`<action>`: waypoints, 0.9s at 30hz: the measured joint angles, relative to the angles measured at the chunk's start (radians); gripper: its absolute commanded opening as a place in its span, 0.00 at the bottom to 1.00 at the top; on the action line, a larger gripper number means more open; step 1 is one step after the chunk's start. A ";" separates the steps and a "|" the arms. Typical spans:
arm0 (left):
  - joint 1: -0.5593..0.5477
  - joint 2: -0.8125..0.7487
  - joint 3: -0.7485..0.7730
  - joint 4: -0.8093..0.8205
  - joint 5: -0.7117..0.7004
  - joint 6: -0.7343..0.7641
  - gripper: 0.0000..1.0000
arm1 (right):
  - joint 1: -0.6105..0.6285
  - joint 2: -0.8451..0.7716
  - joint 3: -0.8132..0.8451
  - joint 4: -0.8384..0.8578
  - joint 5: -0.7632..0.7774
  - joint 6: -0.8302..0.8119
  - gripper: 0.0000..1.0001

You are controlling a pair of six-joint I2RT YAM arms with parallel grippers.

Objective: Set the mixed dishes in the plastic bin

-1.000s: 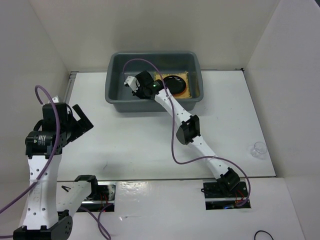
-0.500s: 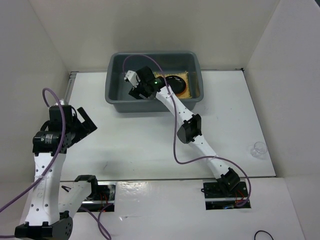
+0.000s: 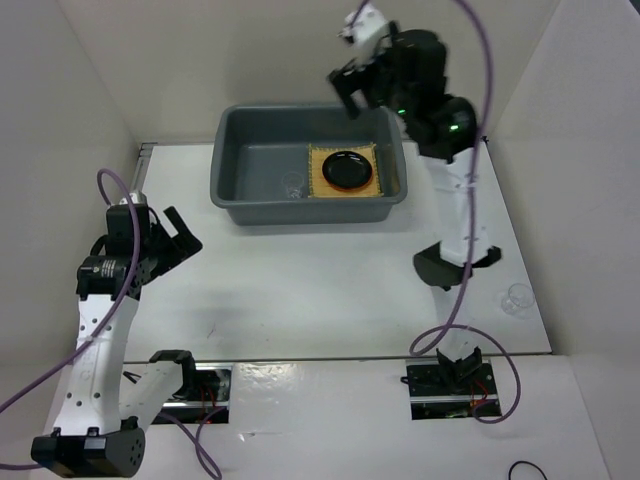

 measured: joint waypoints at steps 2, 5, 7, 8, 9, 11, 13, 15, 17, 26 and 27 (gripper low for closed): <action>0.001 0.000 -0.017 0.024 0.015 0.003 1.00 | -0.121 -0.098 -0.103 -0.038 0.017 0.021 0.99; 0.006 0.005 -0.046 0.056 0.047 0.003 1.00 | -0.335 -0.214 -0.358 -0.080 0.050 0.040 0.99; 0.008 0.027 -0.057 0.070 0.077 0.005 1.00 | -0.445 -0.267 -0.584 -0.087 0.080 0.056 0.99; 0.008 0.045 -0.059 0.078 0.094 0.006 1.00 | -0.488 -0.306 -0.740 -0.086 0.086 0.062 0.99; 0.009 0.066 -0.060 0.085 0.106 0.007 1.00 | -0.527 -0.334 -0.882 -0.106 0.091 0.066 0.99; 0.013 0.107 -0.063 0.100 0.127 0.007 1.00 | -0.586 -0.404 -1.181 -0.105 0.101 0.070 0.99; 0.020 0.125 -0.067 0.104 0.138 0.009 1.00 | -0.631 -0.478 -1.425 -0.124 0.127 0.071 0.99; 0.026 0.127 -0.067 0.107 0.144 0.017 1.00 | -0.650 -0.573 -1.611 -0.117 0.155 0.073 0.99; 0.027 0.127 -0.067 0.107 0.144 0.029 1.00 | -0.654 -0.715 -1.769 -0.084 0.198 0.073 0.99; 0.028 0.134 -0.067 0.110 0.163 0.029 1.00 | -0.740 -0.930 -2.079 0.101 0.365 0.074 0.99; 0.028 0.136 -0.067 0.110 0.164 0.029 1.00 | -0.740 -0.927 -2.105 0.117 0.372 0.076 0.99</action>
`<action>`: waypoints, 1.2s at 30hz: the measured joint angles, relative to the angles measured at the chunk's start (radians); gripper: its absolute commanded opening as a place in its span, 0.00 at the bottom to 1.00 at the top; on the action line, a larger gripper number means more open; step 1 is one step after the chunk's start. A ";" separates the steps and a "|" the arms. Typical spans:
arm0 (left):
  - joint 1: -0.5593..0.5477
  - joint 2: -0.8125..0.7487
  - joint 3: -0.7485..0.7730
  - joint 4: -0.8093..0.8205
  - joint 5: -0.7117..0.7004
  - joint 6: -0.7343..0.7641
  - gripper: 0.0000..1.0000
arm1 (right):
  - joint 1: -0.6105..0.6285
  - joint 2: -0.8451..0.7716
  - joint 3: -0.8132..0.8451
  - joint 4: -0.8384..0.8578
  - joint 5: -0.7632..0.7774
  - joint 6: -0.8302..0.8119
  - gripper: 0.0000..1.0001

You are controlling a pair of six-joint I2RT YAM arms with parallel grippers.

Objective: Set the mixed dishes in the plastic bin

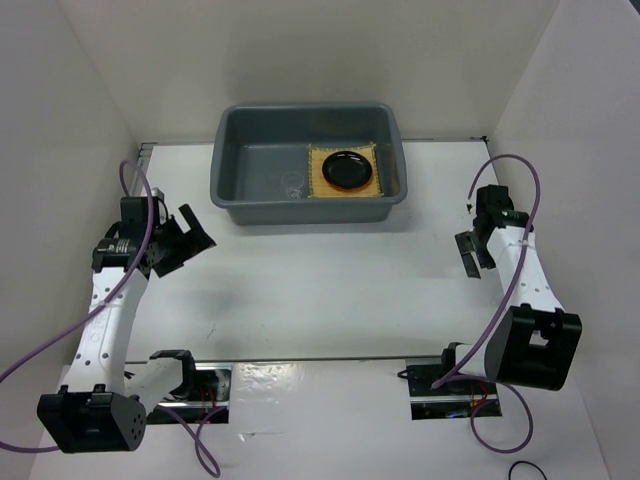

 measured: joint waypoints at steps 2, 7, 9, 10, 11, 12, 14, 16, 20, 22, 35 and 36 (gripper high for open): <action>0.000 0.003 0.000 0.000 0.000 0.000 1.00 | -0.002 0.002 -0.044 0.025 0.011 0.003 0.99; -0.001 0.004 0.000 0.000 0.000 0.000 1.00 | -0.013 0.002 -0.112 0.063 0.026 0.026 0.98; -0.001 0.003 0.000 0.000 0.001 0.000 1.00 | -0.016 0.002 -0.132 0.075 0.023 0.047 0.98; -0.001 0.003 0.000 0.000 0.001 0.000 1.00 | -0.017 0.002 -0.144 0.079 0.021 0.053 0.98; -0.001 0.003 0.000 0.000 0.001 0.000 1.00 | -0.020 0.002 -0.154 0.082 0.019 0.060 0.98; -0.001 0.003 0.000 0.000 0.000 0.000 1.00 | -0.025 0.002 -0.163 0.085 0.018 0.066 0.98; -0.001 0.003 0.000 0.000 0.000 0.000 1.00 | -0.037 0.008 -0.176 0.091 0.017 0.071 0.98; -0.001 0.003 0.000 0.000 0.000 0.000 1.00 | -0.055 0.023 -0.182 0.099 0.016 0.072 0.98; -0.001 0.003 0.000 -0.001 0.000 0.000 1.00 | -0.117 0.051 -0.197 0.121 0.005 0.066 0.98; -0.001 0.003 0.000 -0.002 0.000 0.000 1.00 | -0.148 0.066 -0.209 0.130 -0.002 0.060 0.97; -0.001 0.002 0.000 -0.003 -0.008 0.000 1.00 | -0.180 0.129 -0.201 0.154 -0.088 -0.002 0.00; -0.001 0.001 0.000 -0.004 -0.010 0.000 1.00 | -0.180 0.130 -0.159 0.136 -0.096 -0.001 0.00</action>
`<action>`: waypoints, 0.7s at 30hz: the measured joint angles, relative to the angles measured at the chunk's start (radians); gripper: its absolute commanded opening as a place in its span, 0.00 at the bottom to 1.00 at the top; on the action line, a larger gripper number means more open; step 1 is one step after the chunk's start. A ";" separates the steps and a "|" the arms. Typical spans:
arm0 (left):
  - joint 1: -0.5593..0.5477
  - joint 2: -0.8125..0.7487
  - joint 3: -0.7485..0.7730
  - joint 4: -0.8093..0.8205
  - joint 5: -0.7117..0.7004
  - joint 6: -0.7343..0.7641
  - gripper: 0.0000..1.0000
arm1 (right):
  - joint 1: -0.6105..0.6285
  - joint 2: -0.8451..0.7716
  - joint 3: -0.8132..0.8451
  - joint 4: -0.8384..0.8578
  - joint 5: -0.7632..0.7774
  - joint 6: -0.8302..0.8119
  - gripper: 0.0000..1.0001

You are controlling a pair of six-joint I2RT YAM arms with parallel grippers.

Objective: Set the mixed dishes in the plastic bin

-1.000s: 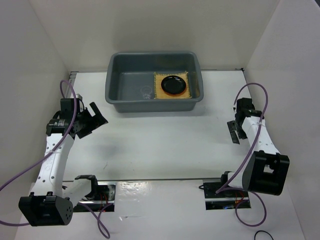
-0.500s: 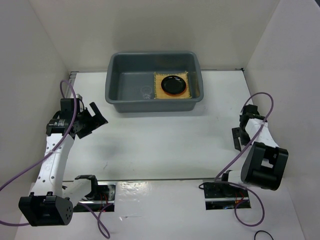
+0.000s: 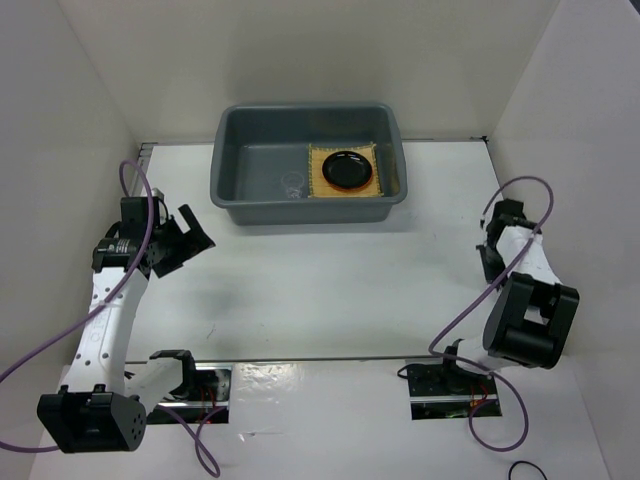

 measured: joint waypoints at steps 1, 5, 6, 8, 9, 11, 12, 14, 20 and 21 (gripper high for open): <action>0.000 -0.001 0.000 0.000 -0.002 0.000 1.00 | 0.000 0.002 0.063 -0.027 -0.017 -0.002 0.00; 0.000 -0.015 0.000 0.000 -0.007 0.000 1.00 | 0.014 0.033 0.496 -0.102 -0.094 -0.002 0.00; 0.000 -0.022 -0.002 0.001 -0.010 0.000 1.00 | 0.033 0.051 0.634 -0.114 -0.100 -0.001 0.00; 0.000 -0.044 -0.009 0.003 -0.016 0.000 1.00 | 0.112 0.084 0.887 -0.101 -0.121 0.010 0.00; 0.000 -0.059 -0.013 0.004 -0.019 -0.001 1.00 | 0.174 0.105 1.001 -0.108 -0.130 0.014 0.00; 0.000 -0.094 -0.020 0.006 -0.029 -0.002 1.00 | 0.309 0.165 1.228 -0.121 -0.152 0.018 0.00; 0.000 -0.116 -0.022 0.008 -0.037 -0.002 1.00 | 0.400 0.240 1.389 -0.140 -0.164 0.018 0.00; 0.000 -0.154 -0.022 0.009 -0.055 -0.002 1.00 | 0.525 0.383 1.676 -0.166 -0.214 0.014 0.00; -0.007 -0.224 -0.022 0.008 -0.092 -0.006 1.00 | 0.731 0.792 2.074 -0.229 -0.273 -0.033 0.00; -0.013 -0.230 -0.022 0.006 -0.103 -0.010 1.00 | 0.750 0.868 2.123 -0.237 -0.281 -0.041 0.00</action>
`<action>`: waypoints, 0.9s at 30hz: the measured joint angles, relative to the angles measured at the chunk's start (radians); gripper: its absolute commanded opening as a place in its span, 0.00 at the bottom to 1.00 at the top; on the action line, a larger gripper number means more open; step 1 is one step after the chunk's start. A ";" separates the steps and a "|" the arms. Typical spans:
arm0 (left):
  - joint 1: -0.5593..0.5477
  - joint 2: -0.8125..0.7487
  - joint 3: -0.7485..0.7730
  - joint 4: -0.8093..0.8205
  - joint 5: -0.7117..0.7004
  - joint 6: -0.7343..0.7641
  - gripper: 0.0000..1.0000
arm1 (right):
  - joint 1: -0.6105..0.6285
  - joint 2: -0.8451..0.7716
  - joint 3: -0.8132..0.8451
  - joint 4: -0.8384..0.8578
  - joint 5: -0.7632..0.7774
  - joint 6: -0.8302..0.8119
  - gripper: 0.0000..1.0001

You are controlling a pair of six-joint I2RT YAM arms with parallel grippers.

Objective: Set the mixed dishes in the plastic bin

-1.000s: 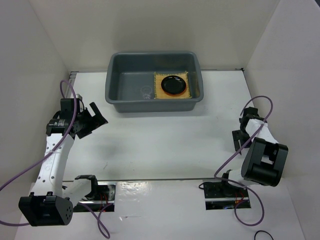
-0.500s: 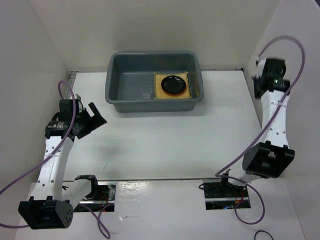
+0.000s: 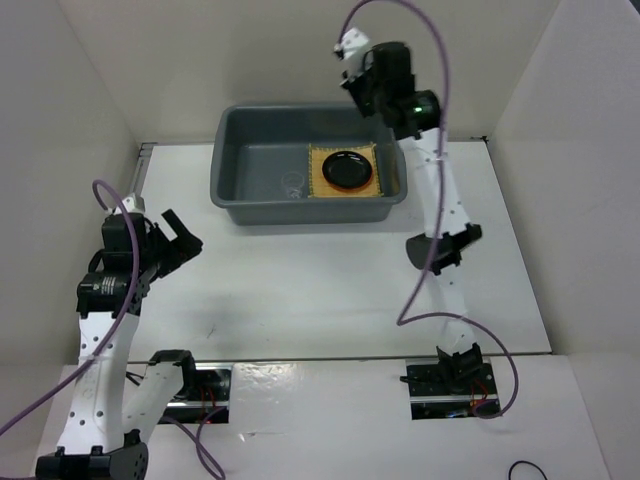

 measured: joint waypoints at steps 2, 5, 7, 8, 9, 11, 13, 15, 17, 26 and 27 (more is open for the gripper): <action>-0.015 -0.005 0.000 -0.001 -0.016 -0.017 1.00 | 0.034 0.117 0.023 0.024 -0.005 -0.019 0.01; -0.031 -0.020 0.000 -0.003 -0.037 -0.031 1.00 | 0.061 0.249 0.040 0.039 -0.043 -0.034 0.08; -0.034 -0.032 0.000 -0.005 -0.046 -0.045 1.00 | 0.077 0.314 0.040 0.087 -0.068 -0.047 0.09; -0.037 -0.032 0.000 -0.006 -0.050 -0.048 1.00 | 0.084 0.336 0.041 0.108 -0.076 -0.053 0.09; -0.040 -0.032 0.000 -0.006 -0.055 -0.049 1.00 | 0.090 0.357 0.045 0.131 -0.084 -0.060 0.09; -0.054 -0.032 0.000 -0.008 -0.068 -0.056 1.00 | 0.101 0.387 0.055 0.179 -0.102 -0.079 0.09; -0.071 -0.028 0.000 -0.009 -0.080 -0.074 1.00 | 0.114 0.409 0.073 0.222 -0.123 -0.098 0.09; -0.092 -0.020 0.000 -0.015 -0.095 -0.086 1.00 | 0.127 0.428 0.086 0.258 -0.149 -0.114 0.09; -0.111 -0.014 0.000 -0.024 -0.111 -0.106 1.00 | 0.135 0.451 0.096 0.294 -0.175 -0.132 0.09; -0.203 -0.043 -0.083 -0.064 -0.140 -0.274 1.00 | 0.142 0.588 0.107 0.347 -0.243 -0.219 0.09; -0.206 -0.059 -0.106 -0.075 -0.134 -0.296 1.00 | 0.141 0.602 0.107 0.350 -0.246 -0.228 0.09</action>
